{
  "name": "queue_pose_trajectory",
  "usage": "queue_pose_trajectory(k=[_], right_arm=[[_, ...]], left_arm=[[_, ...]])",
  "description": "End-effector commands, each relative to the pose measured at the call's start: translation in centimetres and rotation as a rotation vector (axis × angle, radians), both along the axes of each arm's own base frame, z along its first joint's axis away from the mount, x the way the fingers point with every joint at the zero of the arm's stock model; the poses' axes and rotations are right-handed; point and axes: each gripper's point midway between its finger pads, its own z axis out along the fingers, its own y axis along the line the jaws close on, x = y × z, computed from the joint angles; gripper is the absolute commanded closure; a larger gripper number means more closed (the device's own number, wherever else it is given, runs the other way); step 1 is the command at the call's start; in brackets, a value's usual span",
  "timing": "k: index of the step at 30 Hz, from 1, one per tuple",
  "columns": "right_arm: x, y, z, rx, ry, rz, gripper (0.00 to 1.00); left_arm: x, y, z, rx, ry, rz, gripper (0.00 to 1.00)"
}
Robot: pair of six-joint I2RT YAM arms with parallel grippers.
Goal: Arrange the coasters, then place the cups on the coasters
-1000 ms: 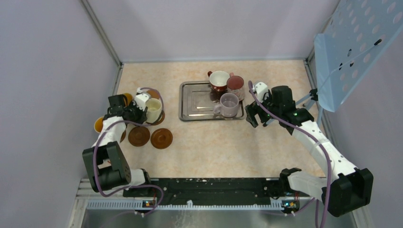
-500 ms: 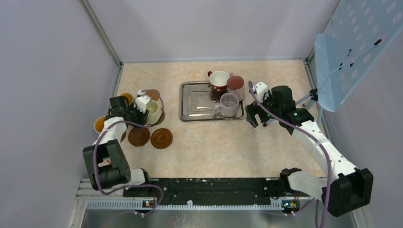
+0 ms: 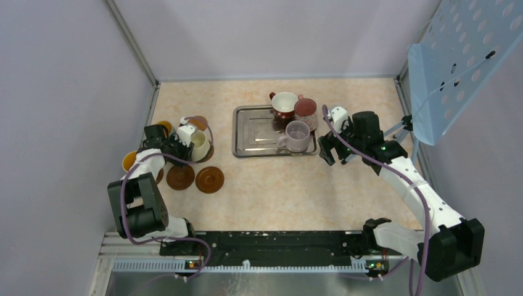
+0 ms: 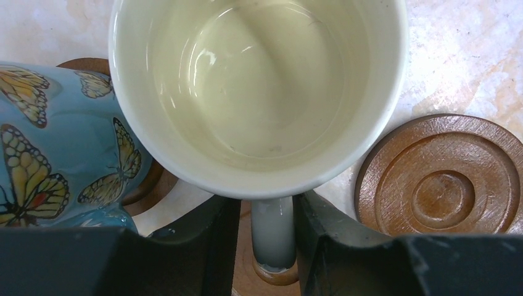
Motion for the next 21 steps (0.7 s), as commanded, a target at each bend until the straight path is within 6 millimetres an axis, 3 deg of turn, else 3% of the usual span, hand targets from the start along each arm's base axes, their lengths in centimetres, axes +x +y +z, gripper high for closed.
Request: queue_pose_trajectory(k=[1, 6, 9, 11, 16, 21], right_arm=[[0.5, 0.5, 1.3, 0.033, -0.032, 0.005, 0.16], [0.7, 0.7, 1.3, 0.039, -0.030, 0.008, 0.16], [0.7, 0.7, 1.3, 0.037, -0.032, 0.009, 0.16], [0.6, 0.7, 1.3, 0.038, -0.029, 0.012, 0.16], [0.7, 0.9, 1.2, 0.042, -0.028, 0.014, 0.16], [0.6, 1.0, 1.1, 0.045, -0.031, 0.017, 0.16]], left_arm=[[1.9, 0.2, 1.9, -0.006, -0.077, -0.005, 0.57], [2.1, -0.1, 1.7, -0.029, -0.060, 0.005, 0.53], [2.2, 0.1, 2.4, -0.023, -0.066, 0.007, 0.34], [2.2, -0.1, 3.3, -0.027, -0.078, 0.004, 0.28], [3.1, 0.4, 5.6, -0.020, -0.104, 0.026, 0.26], [2.7, 0.5, 5.2, -0.005, -0.068, -0.001, 0.29]])
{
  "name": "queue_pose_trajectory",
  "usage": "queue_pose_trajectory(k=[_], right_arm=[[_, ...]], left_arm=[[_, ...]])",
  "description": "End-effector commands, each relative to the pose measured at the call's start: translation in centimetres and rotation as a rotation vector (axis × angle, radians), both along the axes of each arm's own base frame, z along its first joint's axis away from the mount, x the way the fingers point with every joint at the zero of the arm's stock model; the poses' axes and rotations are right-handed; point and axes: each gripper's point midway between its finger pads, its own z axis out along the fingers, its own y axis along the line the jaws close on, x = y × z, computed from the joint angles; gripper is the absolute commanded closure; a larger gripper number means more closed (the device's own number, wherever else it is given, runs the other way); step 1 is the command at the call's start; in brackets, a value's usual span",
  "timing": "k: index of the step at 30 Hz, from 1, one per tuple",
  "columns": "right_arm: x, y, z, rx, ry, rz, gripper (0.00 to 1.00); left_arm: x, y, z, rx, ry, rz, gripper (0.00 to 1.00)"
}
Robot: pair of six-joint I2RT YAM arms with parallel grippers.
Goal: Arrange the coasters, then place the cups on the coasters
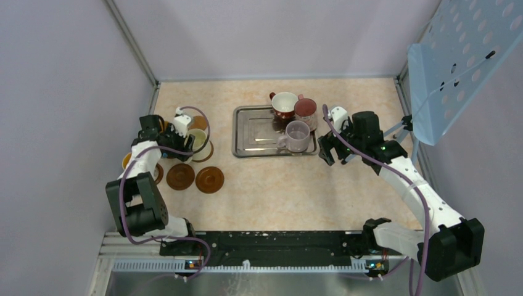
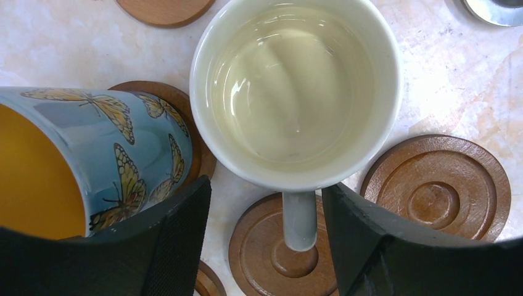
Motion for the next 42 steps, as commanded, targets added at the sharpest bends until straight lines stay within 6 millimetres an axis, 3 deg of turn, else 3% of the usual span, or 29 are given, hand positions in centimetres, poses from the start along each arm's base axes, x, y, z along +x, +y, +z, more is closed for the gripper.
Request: queue_pose_trajectory(k=[1, 8, 11, 15, 18, 20, 23, 28, 33, 42], right_arm=[[0.7, 0.7, 1.1, 0.030, -0.037, 0.016, 0.16], [0.6, 0.6, 1.1, 0.024, -0.039, 0.011, 0.16], [0.6, 0.5, 1.1, 0.020, -0.041, 0.009, 0.16], [0.6, 0.5, 1.1, 0.014, -0.040, 0.014, 0.16], [0.6, 0.5, 1.0, 0.015, -0.033, 0.016, 0.16], [0.5, 0.6, 0.9, 0.020, -0.028, 0.018, 0.16], [0.6, 0.7, 0.9, 0.024, -0.025, 0.020, 0.16], [0.6, 0.7, 1.1, 0.018, -0.026, 0.019, 0.16], [0.5, 0.5, 1.2, 0.012, -0.029, 0.017, 0.16], [0.8, 0.5, 1.4, 0.008, -0.035, 0.015, 0.16]], left_arm=[[0.8, 0.2, 1.8, 0.016, -0.034, -0.027, 0.29], [0.2, 0.1, 0.4, 0.014, 0.009, -0.039, 0.29], [0.7, -0.7, 2.5, -0.008, -0.055, -0.071, 0.27], [1.1, -2.2, 7.4, -0.043, -0.167, -0.142, 0.22], [0.3, -3.8, 10.2, -0.056, -0.213, -0.255, 0.19], [-0.9, -5.3, 10.7, -0.041, -0.204, -0.363, 0.18], [-3.8, -8.2, 8.5, 0.007, -0.093, -0.553, 0.21], [-7.0, -10.4, 3.5, 0.087, 0.060, -0.674, 0.25], [-7.3, -10.6, -0.8, 0.203, 0.132, -0.674, 0.29], [-7.7, -10.7, -4.6, 0.263, 0.192, -0.674, 0.36]])
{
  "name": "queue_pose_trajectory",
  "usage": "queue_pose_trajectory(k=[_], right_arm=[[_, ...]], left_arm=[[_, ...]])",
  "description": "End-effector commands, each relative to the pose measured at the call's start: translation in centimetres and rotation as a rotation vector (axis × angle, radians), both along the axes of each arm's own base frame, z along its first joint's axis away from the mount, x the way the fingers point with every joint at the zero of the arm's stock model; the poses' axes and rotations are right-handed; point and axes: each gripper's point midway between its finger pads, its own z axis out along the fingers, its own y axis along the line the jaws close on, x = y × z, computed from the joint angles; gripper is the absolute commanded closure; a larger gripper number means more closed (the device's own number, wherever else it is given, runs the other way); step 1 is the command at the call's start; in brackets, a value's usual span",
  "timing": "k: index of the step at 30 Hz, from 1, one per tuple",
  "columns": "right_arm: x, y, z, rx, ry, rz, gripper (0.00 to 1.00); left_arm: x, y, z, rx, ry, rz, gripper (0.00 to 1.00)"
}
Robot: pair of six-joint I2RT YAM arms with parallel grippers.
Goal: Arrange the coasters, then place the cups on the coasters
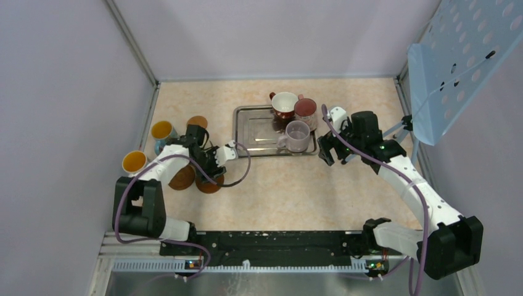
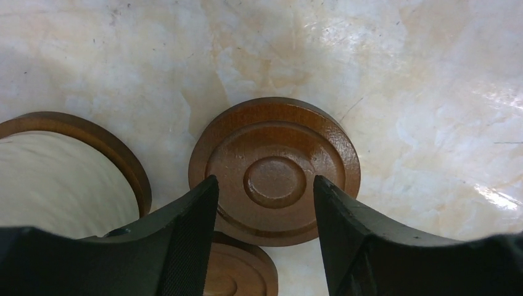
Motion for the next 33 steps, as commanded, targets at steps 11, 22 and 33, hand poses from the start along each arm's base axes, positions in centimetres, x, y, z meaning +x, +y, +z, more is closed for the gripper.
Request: queue_pose_trajectory(k=[11, 22, 33], right_arm=[[0.8, 0.4, 1.9, 0.008, -0.051, 0.012, 0.16], [0.7, 0.3, 1.9, 0.006, -0.053, 0.010, 0.16], [1.3, 0.6, 2.8, 0.037, -0.068, -0.011, 0.16]], left_arm=[[0.4, -2.8, -3.1, 0.004, 0.015, -0.003, 0.33], [1.1, -4.6, -1.8, -0.031, 0.009, 0.011, 0.30], [7.0, -11.4, 9.2, -0.260, -0.108, -0.009, 0.20]])
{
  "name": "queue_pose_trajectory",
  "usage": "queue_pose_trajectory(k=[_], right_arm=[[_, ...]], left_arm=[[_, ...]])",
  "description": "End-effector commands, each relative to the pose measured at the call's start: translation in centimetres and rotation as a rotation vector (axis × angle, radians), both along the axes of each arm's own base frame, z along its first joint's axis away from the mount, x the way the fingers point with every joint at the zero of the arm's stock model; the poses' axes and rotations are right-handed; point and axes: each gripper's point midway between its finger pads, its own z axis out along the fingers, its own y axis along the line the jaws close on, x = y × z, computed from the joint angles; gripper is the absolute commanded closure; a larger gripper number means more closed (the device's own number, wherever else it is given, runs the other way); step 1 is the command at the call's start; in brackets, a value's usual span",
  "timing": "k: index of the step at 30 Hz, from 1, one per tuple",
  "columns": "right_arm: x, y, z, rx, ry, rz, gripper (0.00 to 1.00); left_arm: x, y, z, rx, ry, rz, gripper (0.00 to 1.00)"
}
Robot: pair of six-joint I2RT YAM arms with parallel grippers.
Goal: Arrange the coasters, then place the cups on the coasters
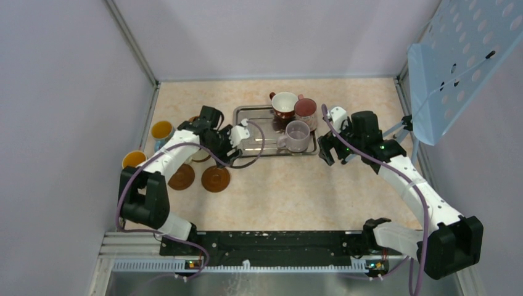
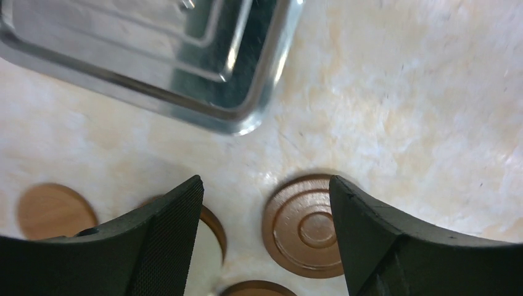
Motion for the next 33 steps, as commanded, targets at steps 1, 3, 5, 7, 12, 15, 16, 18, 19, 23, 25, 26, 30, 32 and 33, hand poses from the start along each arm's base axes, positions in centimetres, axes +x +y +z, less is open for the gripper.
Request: queue_pose_trajectory(k=[1, 3, 5, 7, 12, 15, 16, 18, 19, 23, 25, 26, 30, 32, 33], right_arm=[[1.4, 0.8, 2.9, 0.045, -0.069, -0.010, 0.16], [1.5, 0.7, 3.3, 0.047, -0.074, -0.019, 0.16], [1.6, 0.4, 3.4, 0.051, -0.074, -0.037, 0.16], [1.6, 0.1, 3.4, 0.058, -0.067, -0.057, 0.16], [1.6, -0.8, 3.6, 0.064, -0.065, -0.093, 0.16], [2.0, -1.7, 3.9, 0.059, -0.078, -0.127, 0.16], [2.2, -2.0, 4.0, 0.057, -0.085, -0.144, 0.16], [2.5, -2.5, 4.3, 0.060, -0.094, -0.170, 0.16], [2.6, -2.7, 4.4, 0.061, -0.096, -0.176, 0.16], [2.5, -2.9, 4.4, 0.064, -0.096, -0.185, 0.16], [2.4, -2.8, 4.3, 0.065, -0.092, -0.183, 0.16], [2.4, -2.8, 4.3, 0.064, -0.093, -0.180, 0.16], [2.4, -2.8, 4.2, 0.064, -0.098, -0.178, 0.16], [2.3, -2.7, 3.9, 0.069, -0.092, -0.173, 0.16], [2.3, -2.6, 3.8, 0.070, -0.090, -0.172, 0.16]], left_arm=[[1.9, -5.2, 3.1, -0.124, -0.001, -0.029, 0.20], [3.6, -7.7, 3.8, -0.131, -0.001, -0.020, 0.20], [4.9, -9.9, 3.6, -0.151, 0.022, 0.008, 0.20], [6.1, -11.9, 3.2, -0.161, 0.051, 0.018, 0.21], [7.8, -16.3, 1.4, -0.122, 0.061, -0.009, 0.22], [8.3, -18.1, 0.3, -0.098, 0.071, -0.028, 0.23], [8.4, -18.7, -0.2, -0.091, 0.073, -0.032, 0.24], [8.6, -19.5, -0.9, -0.082, 0.077, -0.031, 0.25], [8.7, -19.6, -1.3, -0.075, 0.080, -0.028, 0.27], [9.3, -19.5, -2.6, -0.046, 0.084, -0.002, 0.38], [9.0, -18.8, -3.1, -0.012, 0.097, 0.020, 0.47], [8.8, -18.3, -3.2, 0.009, 0.106, 0.021, 0.51], [7.5, -15.5, -3.8, 0.071, 0.133, 0.035, 0.70], [7.2, -14.1, -3.8, 0.076, 0.131, 0.054, 0.78], [7.1, -13.5, -3.3, 0.075, 0.116, 0.064, 0.81]])
